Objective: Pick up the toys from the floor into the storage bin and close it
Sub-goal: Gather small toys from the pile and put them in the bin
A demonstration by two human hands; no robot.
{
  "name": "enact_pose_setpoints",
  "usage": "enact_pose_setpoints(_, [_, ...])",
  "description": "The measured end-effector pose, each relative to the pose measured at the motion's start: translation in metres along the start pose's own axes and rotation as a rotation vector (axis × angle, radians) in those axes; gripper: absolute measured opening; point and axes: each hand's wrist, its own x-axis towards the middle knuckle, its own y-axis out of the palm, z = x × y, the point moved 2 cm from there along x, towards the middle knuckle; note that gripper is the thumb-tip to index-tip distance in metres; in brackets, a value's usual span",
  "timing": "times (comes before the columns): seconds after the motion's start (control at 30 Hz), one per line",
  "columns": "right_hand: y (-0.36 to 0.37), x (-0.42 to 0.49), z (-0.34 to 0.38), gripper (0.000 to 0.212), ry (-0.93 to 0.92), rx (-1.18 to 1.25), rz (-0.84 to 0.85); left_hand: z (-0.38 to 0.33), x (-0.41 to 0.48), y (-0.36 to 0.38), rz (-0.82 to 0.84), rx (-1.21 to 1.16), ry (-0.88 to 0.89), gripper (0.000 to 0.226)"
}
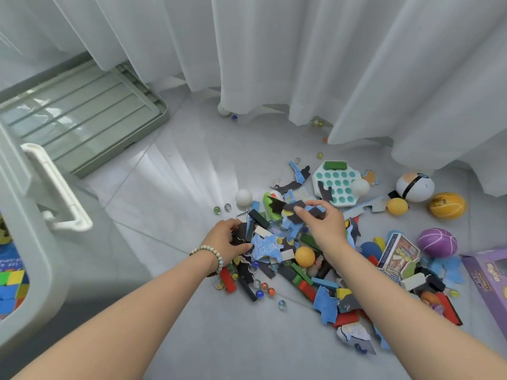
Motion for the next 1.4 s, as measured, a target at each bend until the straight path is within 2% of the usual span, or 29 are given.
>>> enact_pose_setpoints(0.07, [-0.004,0.003,0.006,0.02,0.021,0.081,0.033,0.002,0.001,-0.001,-0.006,-0.039,-0.013,0.044])
enact_pose_setpoints(0.13, [0.003,0.001,0.009,0.018,0.065,0.114,0.16,0.007,0.003,-0.002,-0.017,-0.086,-0.04,0.037])
enact_pose_setpoints(0.2, [0.017,-0.005,0.003,0.016,0.091,0.045,0.273,0.009,0.003,-0.003,-0.04,-0.144,-0.066,0.032])
enact_pose_setpoints(0.27, [0.03,-0.009,-0.008,0.019,0.043,-0.127,0.334,0.01,0.002,-0.004,-0.053,-0.205,-0.078,0.03])
enact_pose_setpoints(0.33, [0.038,-0.014,-0.018,0.033,-0.07,-0.333,0.366,0.011,0.001,-0.004,-0.044,-0.248,-0.074,0.03])
enact_pose_setpoints(0.4, [0.041,-0.016,-0.021,0.049,-0.145,-0.438,0.394,0.014,0.001,-0.002,-0.028,-0.274,-0.061,0.032])
enact_pose_setpoints(0.57, [0.044,-0.014,-0.02,0.066,-0.139,-0.561,0.466,0.018,0.001,-0.002,-0.021,-0.29,-0.035,0.043])
enact_pose_setpoints(0.67, [0.048,-0.012,-0.019,0.068,-0.115,-0.64,0.481,0.018,0.001,-0.002,-0.027,-0.314,-0.037,0.043])
enact_pose_setpoints(0.8, [0.046,-0.009,-0.018,0.067,-0.014,-0.625,0.521,0.021,0.002,-0.003,-0.038,-0.323,-0.045,0.042])
enact_pose_setpoints(0.87, [0.044,-0.009,-0.019,0.063,-0.022,-0.639,0.546,0.02,0.002,-0.003,-0.045,-0.333,-0.048,0.039])
enact_pose_setpoints(0.97, [0.038,-0.01,-0.018,0.063,0.004,-0.542,0.534,0.016,0.007,-0.01,-0.168,-0.243,-0.044,0.038])
enact_pose_setpoints(1.07, [0.026,-0.006,-0.009,0.059,0.051,-0.334,0.463,0.005,0.017,-0.022,-0.257,-0.103,0.045,0.05])
enact_pose_setpoints(1.2, [0.006,0.006,0.001,0.033,0.124,0.035,0.359,-0.014,0.039,-0.021,-0.123,0.073,0.162,0.055])
enact_pose_setpoints(1.3, [-0.004,0.017,0.0,0.034,0.156,0.164,0.264,-0.023,0.056,-0.016,-0.064,0.131,0.148,0.052])
enact_pose_setpoints(1.4, [-0.011,0.021,-0.006,0.034,0.162,0.2,0.251,-0.026,0.066,-0.012,-0.081,0.198,0.092,0.038])
